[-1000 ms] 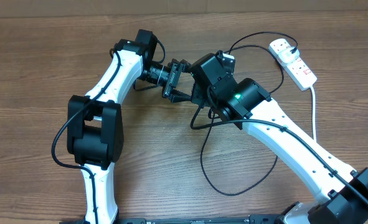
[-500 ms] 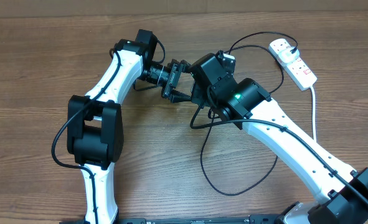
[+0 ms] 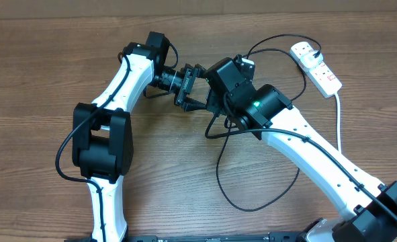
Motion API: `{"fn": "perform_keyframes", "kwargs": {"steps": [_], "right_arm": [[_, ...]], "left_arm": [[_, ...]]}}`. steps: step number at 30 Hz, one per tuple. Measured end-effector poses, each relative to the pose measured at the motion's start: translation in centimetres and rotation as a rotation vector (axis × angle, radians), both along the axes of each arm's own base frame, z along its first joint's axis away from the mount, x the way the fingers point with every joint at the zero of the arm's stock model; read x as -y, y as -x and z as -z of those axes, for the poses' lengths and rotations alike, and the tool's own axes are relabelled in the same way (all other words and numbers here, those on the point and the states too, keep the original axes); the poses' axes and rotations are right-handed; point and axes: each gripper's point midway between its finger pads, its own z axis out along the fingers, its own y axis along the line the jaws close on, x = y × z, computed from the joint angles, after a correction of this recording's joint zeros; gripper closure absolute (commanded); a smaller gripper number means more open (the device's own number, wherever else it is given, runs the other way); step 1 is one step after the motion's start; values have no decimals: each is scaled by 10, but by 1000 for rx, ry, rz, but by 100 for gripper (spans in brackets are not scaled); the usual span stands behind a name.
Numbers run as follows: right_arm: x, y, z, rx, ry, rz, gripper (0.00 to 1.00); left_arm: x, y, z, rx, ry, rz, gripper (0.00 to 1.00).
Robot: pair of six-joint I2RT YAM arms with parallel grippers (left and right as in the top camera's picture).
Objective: Plug charger to phone and switch on socket
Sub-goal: 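Close the right gripper on the phone's edge beside the left gripper, then open the left gripper and pull it back from the phone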
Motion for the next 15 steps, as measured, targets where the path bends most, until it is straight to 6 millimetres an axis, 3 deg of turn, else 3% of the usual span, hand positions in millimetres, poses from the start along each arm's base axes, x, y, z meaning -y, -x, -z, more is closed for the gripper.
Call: {"fn": "perform_keyframes", "kwargs": {"steps": [3,7,11,15], "right_arm": [[1,1,0,-2,4,1,96],[1,1,1,-3,5,0,96],[5,-2,0,7,19,13,96],[27,-6,4,-19,49,61,96]], "left_arm": [[0,0,0,-7,-2,-2,21],[1,-5,-1,34,11,-1,0],[4,-15,-4,170,47,16,0],[-3,-30,-3,337,57,26,6]]}}
